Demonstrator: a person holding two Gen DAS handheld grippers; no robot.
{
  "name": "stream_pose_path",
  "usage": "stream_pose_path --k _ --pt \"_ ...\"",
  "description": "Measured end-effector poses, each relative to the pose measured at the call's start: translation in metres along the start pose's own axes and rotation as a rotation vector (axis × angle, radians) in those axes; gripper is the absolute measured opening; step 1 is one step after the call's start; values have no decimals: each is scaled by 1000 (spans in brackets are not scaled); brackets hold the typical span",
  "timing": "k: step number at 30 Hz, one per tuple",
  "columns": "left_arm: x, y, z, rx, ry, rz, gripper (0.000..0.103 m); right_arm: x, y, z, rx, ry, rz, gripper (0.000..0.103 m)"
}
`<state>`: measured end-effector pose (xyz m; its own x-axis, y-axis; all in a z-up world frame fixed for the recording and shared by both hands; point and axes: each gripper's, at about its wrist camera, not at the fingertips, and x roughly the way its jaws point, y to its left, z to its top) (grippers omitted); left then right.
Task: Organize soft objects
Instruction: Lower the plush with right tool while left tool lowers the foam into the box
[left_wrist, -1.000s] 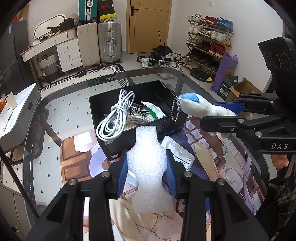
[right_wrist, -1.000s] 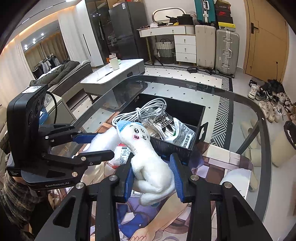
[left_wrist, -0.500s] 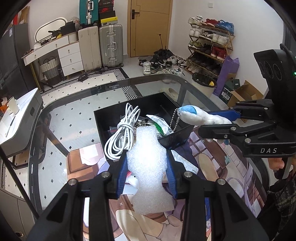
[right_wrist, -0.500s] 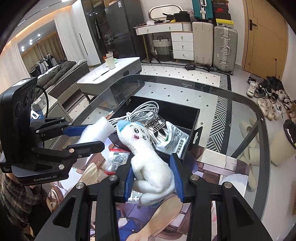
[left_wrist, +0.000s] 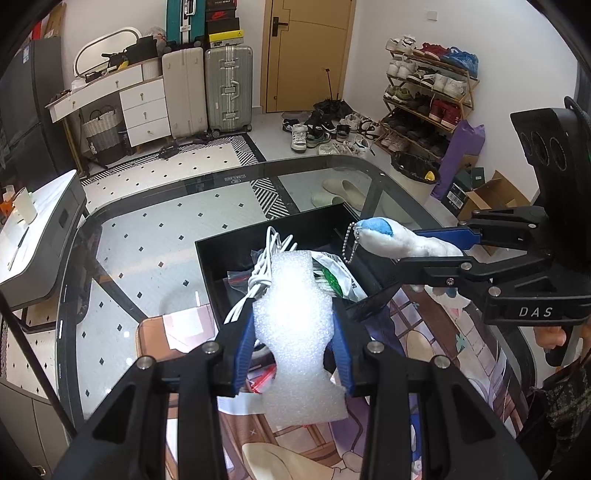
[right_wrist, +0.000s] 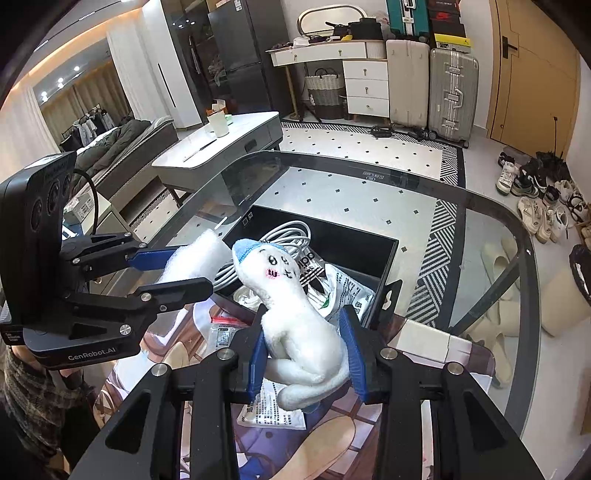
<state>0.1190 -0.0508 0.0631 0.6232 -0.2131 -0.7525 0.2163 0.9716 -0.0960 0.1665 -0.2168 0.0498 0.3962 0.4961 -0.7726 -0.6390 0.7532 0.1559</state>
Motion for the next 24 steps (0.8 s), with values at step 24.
stream_pose_path --k 24 --pt "29 9 35 -1 4 0 36 23 -13 28 28 3 -9 37"
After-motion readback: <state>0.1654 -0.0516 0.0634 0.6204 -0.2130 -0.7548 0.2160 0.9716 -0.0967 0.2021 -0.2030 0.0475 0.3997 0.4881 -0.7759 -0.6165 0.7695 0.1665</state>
